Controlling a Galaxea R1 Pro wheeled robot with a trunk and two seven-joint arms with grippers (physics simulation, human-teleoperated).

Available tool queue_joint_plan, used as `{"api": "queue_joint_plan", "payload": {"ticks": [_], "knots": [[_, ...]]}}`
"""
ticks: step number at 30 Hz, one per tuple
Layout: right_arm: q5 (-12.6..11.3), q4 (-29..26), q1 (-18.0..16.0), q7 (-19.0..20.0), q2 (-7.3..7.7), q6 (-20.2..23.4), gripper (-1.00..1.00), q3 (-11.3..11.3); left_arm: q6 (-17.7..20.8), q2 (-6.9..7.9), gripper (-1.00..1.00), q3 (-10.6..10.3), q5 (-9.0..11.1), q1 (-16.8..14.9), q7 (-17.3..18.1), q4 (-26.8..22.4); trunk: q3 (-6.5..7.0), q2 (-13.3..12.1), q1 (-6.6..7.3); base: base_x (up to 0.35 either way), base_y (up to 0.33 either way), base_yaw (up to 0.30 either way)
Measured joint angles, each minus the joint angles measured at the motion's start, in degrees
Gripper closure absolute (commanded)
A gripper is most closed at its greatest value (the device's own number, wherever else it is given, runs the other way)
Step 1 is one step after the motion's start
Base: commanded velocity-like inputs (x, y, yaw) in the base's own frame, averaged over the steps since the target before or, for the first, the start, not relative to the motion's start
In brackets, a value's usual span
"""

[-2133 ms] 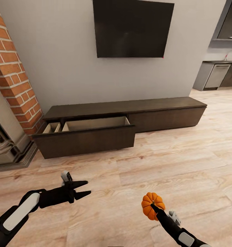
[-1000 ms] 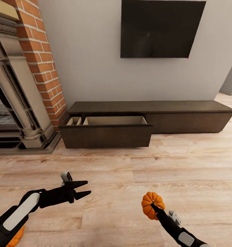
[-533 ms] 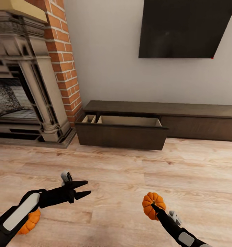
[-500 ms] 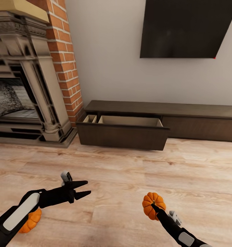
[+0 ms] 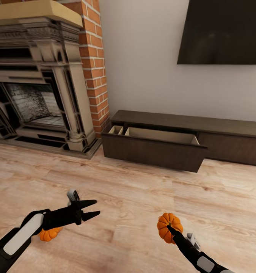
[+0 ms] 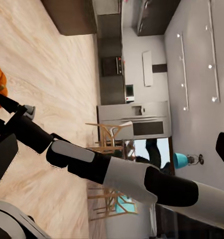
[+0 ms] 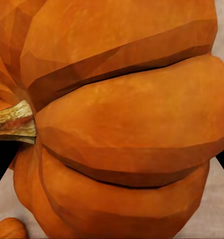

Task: Place each of the two pumpkins and all three candles from the living room inside a cabinet in the living room (use any cabinet), then make sure every cabinet is closed, and position the cauldron so it is next to a table in the living room.

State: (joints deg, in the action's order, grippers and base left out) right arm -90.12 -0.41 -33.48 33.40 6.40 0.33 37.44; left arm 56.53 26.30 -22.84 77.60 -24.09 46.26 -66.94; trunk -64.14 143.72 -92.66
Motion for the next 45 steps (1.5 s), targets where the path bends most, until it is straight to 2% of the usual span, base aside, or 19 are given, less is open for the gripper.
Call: {"api": "queue_joint_plan", "payload": {"ticks": [13,32,45], "knots": [[0.02,-0.04,0.00,-0.01,0.00,0.00,1.00,0.11,-0.01,-0.04,-1.00,-0.11,0.01,0.00,0.00,1.84,0.00,0.00,0.00,0.000,0.000,0.279],[0.00,-0.13,0.01,0.03,0.01,-0.02,1.00,0.03,-0.01,-0.05,-1.00,-0.14,0.00,-0.02,0.00,2.27,0.05,0.00,0.02,0.042,0.012,0.028],[0.21,-0.02,0.00,-0.63,-0.02,-0.07,1.00,0.25,-0.03,-0.14,-1.00,-0.12,-0.06,0.00,0.00,2.47,0.46,0.00,0.01,0.133,0.000,0.256]]}}
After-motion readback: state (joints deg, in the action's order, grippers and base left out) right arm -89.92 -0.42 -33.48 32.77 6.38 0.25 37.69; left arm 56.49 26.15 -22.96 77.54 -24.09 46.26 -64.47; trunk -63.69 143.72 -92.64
